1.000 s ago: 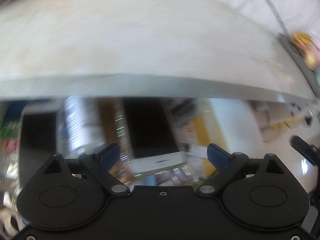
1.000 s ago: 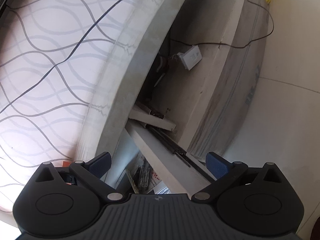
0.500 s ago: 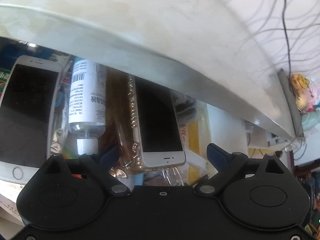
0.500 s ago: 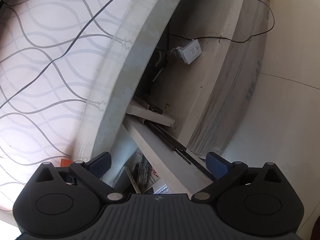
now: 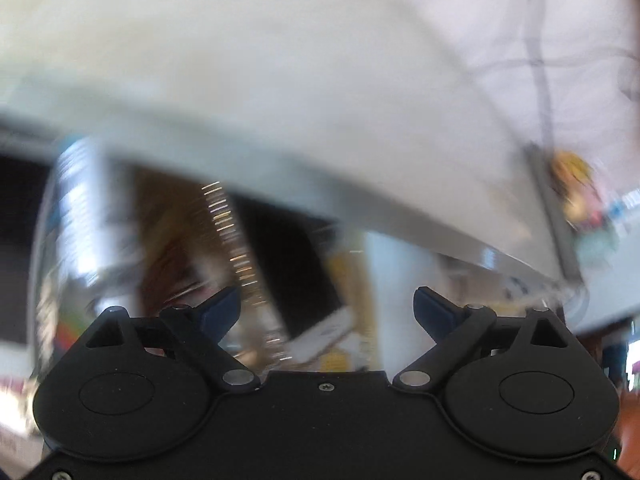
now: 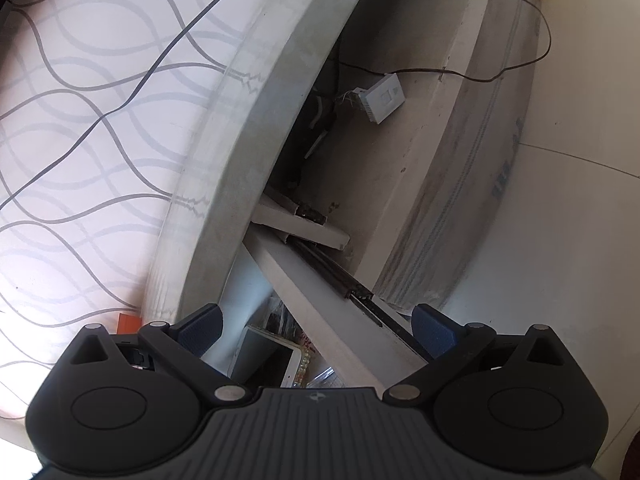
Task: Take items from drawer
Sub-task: 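Lower the open left gripper into the drawer toward the amber phone case, then close the left gripper on the edge of the amber phone case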
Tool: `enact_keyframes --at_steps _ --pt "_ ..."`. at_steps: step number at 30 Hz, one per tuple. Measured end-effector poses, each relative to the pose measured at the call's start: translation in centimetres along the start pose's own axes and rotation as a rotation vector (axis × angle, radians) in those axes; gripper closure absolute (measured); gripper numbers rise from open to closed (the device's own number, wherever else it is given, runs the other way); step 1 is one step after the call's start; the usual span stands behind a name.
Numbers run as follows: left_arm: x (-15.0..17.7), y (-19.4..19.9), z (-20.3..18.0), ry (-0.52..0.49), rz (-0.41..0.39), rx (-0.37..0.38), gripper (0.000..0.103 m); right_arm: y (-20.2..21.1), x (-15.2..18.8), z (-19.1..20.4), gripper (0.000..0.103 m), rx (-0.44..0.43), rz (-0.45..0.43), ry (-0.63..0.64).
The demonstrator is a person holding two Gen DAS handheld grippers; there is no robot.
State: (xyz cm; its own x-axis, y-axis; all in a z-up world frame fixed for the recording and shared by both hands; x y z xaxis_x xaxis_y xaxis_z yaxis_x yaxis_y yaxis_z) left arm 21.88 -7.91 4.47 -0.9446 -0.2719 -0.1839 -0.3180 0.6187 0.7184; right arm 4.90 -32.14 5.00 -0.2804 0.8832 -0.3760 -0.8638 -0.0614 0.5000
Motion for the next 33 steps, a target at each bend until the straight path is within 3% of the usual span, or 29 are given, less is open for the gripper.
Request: enact_keyframes --at_steps 5,13,20,22,25,27,33 --pt "-0.1 0.4 2.5 0.144 -0.055 -0.019 0.011 -0.5 0.0 -0.1 0.000 -0.008 0.016 -0.008" --pt "0.8 1.7 5.8 0.363 -0.127 -0.024 0.047 -0.3 0.0 -0.2 0.000 0.000 0.005 -0.010" --pt "0.8 1.5 6.0 0.346 -0.186 -0.047 0.047 -0.5 0.0 -0.1 0.000 -0.007 0.016 -0.004" --pt "0.8 0.6 6.1 0.367 -0.173 -0.068 0.055 -0.4 -0.1 -0.1 0.000 -0.006 0.017 -0.002" --pt "1.0 0.7 7.0 0.416 -0.161 -0.027 0.063 -0.3 -0.1 -0.3 0.000 -0.001 0.008 -0.004" --pt "1.2 0.9 7.6 0.446 -0.154 0.013 0.079 -0.3 -0.1 -0.3 0.000 0.000 0.008 -0.006" --pt "1.9 1.8 8.0 0.435 -0.164 0.061 0.082 -0.6 -0.1 -0.3 0.000 -0.003 0.025 -0.009"
Point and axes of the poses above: each gripper's, at about its wrist camera, not at the fingertips, and y roughly against the way its jaws point, z to its left, x to its underside, the point moved 1 cm from there along -y, roughly the way its jaws point, and after that the axes turned 12 degrees about y, right-handed, at the moved point
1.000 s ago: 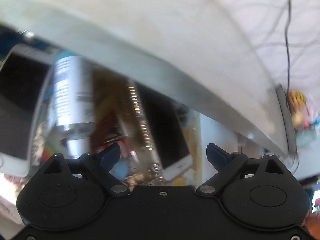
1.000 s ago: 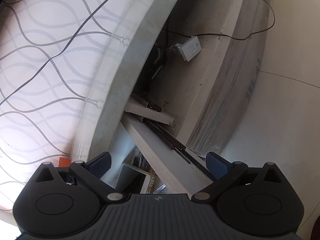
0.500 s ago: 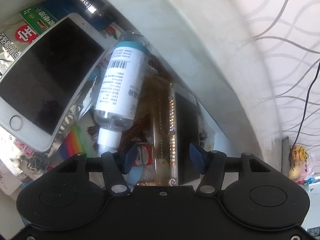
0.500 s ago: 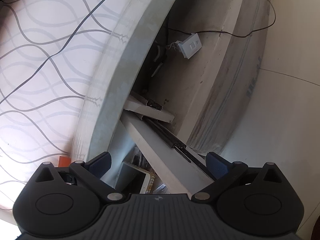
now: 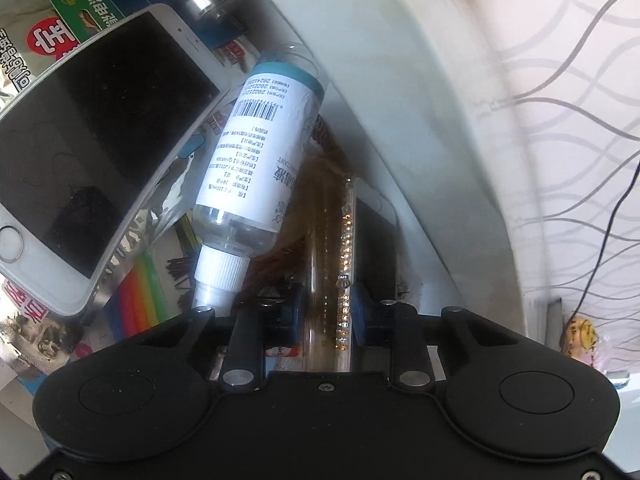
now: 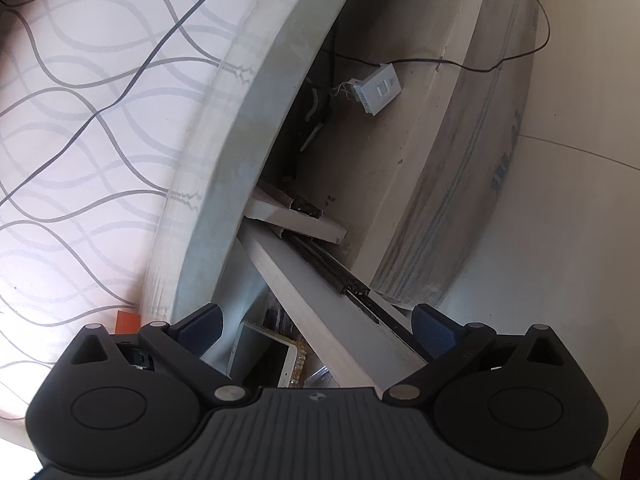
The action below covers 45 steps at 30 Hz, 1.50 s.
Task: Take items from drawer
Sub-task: 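Close the left gripper on the edge of the amber phone case, then lift the amber phone case onto the countertop with the left gripper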
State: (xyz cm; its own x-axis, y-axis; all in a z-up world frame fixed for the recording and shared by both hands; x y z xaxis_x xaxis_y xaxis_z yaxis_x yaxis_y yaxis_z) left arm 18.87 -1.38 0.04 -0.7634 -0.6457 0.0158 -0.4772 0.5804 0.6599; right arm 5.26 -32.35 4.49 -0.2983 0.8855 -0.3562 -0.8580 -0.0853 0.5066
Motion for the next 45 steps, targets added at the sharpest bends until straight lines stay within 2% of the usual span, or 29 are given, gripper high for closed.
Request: enact_keyframes --at_steps 3,8,13,17,20,22,26,33,36,43,45 --pt "0.5 1.1 -0.4 -0.063 -0.011 0.051 0.094 -0.1 0.0 0.0 0.000 -0.001 0.002 0.001" --pt "0.7 1.5 -0.1 -0.081 -0.009 0.039 0.094 -0.1 0.0 0.0 0.000 -0.001 0.005 0.002" --pt "1.5 1.6 -3.3 -0.220 -0.016 0.065 0.094 0.0 0.1 0.1 0.000 0.000 0.000 0.003" --pt "1.6 -0.8 -4.7 -0.244 -0.008 0.030 0.088 0.2 0.1 0.1 0.000 -0.005 -0.001 0.002" --pt "1.4 -0.1 -3.6 -0.245 -0.007 -0.023 0.081 0.3 0.0 0.0 0.000 -0.004 -0.003 -0.005" --pt "1.5 -0.1 -3.6 -0.243 -0.007 -0.028 0.081 0.3 0.0 -0.1 0.000 -0.005 -0.005 -0.011" --pt "2.0 1.3 -3.9 -0.278 -0.020 0.002 0.094 0.2 0.0 -0.1 0.000 -0.010 -0.001 -0.011" --pt "1.8 3.6 -3.7 -0.299 -0.077 -0.052 0.095 0.1 0.0 -0.4 0.000 -0.012 0.002 -0.022" --pt "2.2 4.7 -4.3 -0.358 -0.041 -0.064 0.096 0.1 0.0 -0.3 0.000 -0.014 0.005 -0.015" --pt "2.0 8.1 -3.8 -0.491 0.079 -0.171 0.096 0.3 0.0 -0.3 0.000 -0.010 -0.002 -0.017" --pt "2.3 9.1 -4.3 -0.546 0.119 -0.169 0.096 0.3 0.1 -0.2 0.000 -0.011 -0.002 -0.014"
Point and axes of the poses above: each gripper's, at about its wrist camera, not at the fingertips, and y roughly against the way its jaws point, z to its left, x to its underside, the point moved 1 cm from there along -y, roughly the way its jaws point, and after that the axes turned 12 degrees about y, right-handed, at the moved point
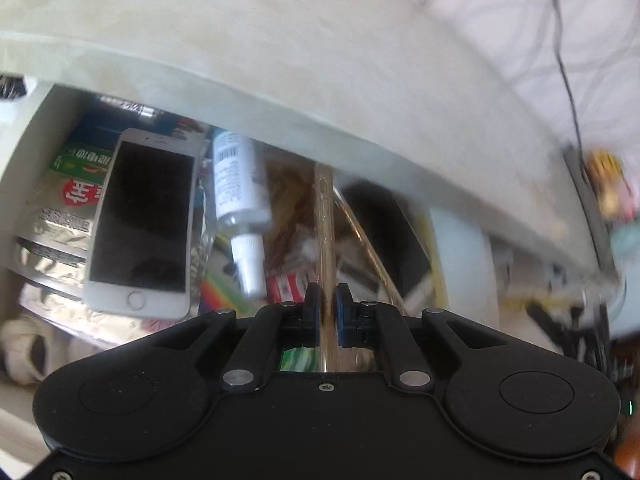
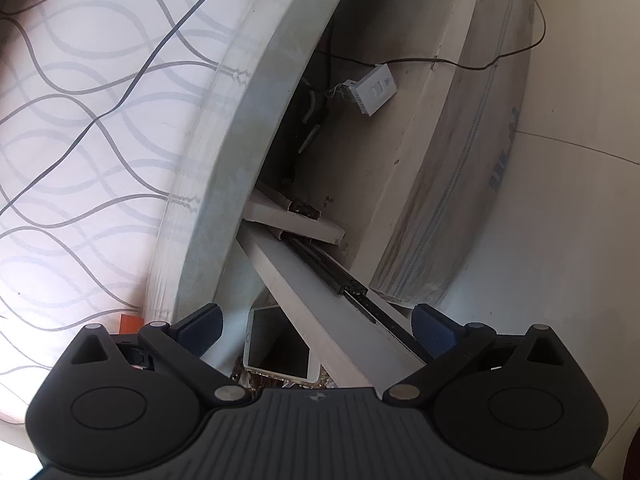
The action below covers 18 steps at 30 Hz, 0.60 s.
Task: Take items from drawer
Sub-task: 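Lift the amber phone case onto the countertop with the left gripper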
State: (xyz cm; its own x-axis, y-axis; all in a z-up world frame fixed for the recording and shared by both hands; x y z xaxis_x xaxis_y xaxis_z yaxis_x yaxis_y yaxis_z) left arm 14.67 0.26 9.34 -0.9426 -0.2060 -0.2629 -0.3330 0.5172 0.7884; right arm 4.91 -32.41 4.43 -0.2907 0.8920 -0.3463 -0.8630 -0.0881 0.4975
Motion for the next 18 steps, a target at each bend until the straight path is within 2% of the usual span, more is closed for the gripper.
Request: enact_keyframes --at_steps 3,6,8,10,15,18 --pt "0.1 2.1 -1.8 -0.112 0.011 0.055 0.096 0.0 0.0 0.1 0.000 0.001 0.001 0.006" --pt "-0.1 4.5 -2.7 -0.150 0.021 0.163 0.096 0.0 0.0 0.2 0.000 0.002 0.001 0.009" --pt "-0.7 5.6 -3.4 -0.166 -0.009 0.197 0.096 0.0 0.0 0.2 0.000 -0.002 0.001 0.008" --pt "-2.0 5.8 -4.8 -0.194 -0.089 0.174 0.096 0.1 0.0 0.2 0.000 -0.004 -0.001 0.007" --pt "-8.3 4.4 -4.3 -0.139 -0.233 0.168 0.096 0.4 0.0 0.3 0.000 -0.016 -0.001 0.013" --pt "-13.7 1.8 -4.1 -0.094 -0.261 0.183 0.096 1.1 -0.1 0.3 0.000 -0.012 -0.016 0.018"
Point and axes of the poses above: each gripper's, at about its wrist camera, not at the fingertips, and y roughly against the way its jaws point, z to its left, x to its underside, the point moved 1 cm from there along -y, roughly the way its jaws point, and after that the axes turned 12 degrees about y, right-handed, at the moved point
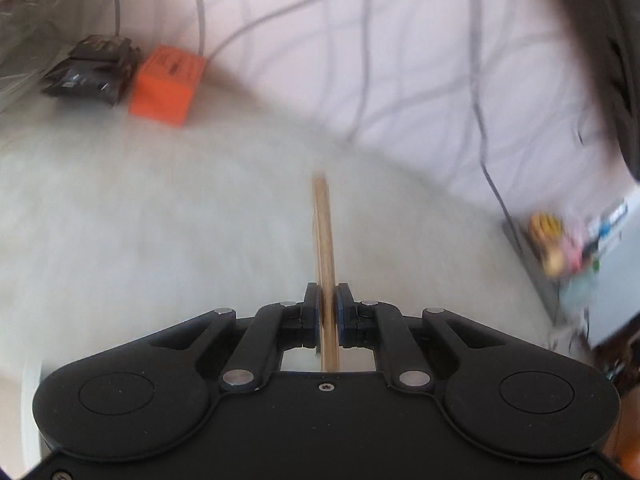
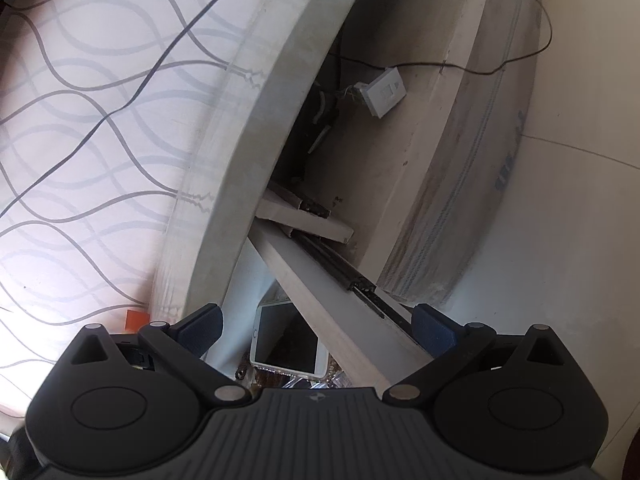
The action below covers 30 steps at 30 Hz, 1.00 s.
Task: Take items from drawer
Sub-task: 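Lift the amber phone case onto the countertop with the left gripper, then open the left gripper to set the case beside the orange box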
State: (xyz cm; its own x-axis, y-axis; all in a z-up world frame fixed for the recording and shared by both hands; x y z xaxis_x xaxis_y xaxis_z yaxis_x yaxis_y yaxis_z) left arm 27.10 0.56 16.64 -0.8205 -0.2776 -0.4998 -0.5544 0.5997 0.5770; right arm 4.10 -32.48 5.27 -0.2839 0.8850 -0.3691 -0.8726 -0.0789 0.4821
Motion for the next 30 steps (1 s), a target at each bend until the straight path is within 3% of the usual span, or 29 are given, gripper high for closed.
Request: enact_keyframes --at_steps 6,11,13,15,19,22,25,30 --pt "-8.2 -6.8 1.4 0.038 -0.088 -0.061 0.095 1.3 -0.2 -0.2 0.000 0.018 -0.037 0.007" --pt "-10.6 -8.9 1.5 0.019 -0.157 -0.170 0.089 1.1 -0.2 -0.4 0.000 0.015 -0.029 0.004" --pt "-10.3 -9.0 0.9 -0.031 -0.161 -0.205 0.085 0.9 -0.2 -0.4 0.000 0.011 -0.020 0.006" --pt "-9.6 -8.8 0.1 -0.088 -0.159 -0.231 0.059 0.6 -0.2 -0.4 0.000 0.008 -0.013 0.005" --pt "-7.5 -7.5 -1.6 -0.187 -0.158 -0.246 0.041 0.3 -0.2 -0.4 0.000 0.004 -0.008 0.004" --pt "-4.3 -7.5 -3.8 -0.313 -0.125 -0.336 0.040 0.1 -0.2 -0.4 0.000 0.006 -0.008 0.004" --pt "-0.7 -8.6 -6.2 -0.455 -0.131 -0.479 0.040 -0.2 -0.1 -0.2 0.000 0.002 0.000 0.006" --pt "0.8 -11.6 -7.8 -0.491 -0.119 -0.576 0.037 -0.4 0.1 0.0 0.000 -0.002 0.010 0.017"
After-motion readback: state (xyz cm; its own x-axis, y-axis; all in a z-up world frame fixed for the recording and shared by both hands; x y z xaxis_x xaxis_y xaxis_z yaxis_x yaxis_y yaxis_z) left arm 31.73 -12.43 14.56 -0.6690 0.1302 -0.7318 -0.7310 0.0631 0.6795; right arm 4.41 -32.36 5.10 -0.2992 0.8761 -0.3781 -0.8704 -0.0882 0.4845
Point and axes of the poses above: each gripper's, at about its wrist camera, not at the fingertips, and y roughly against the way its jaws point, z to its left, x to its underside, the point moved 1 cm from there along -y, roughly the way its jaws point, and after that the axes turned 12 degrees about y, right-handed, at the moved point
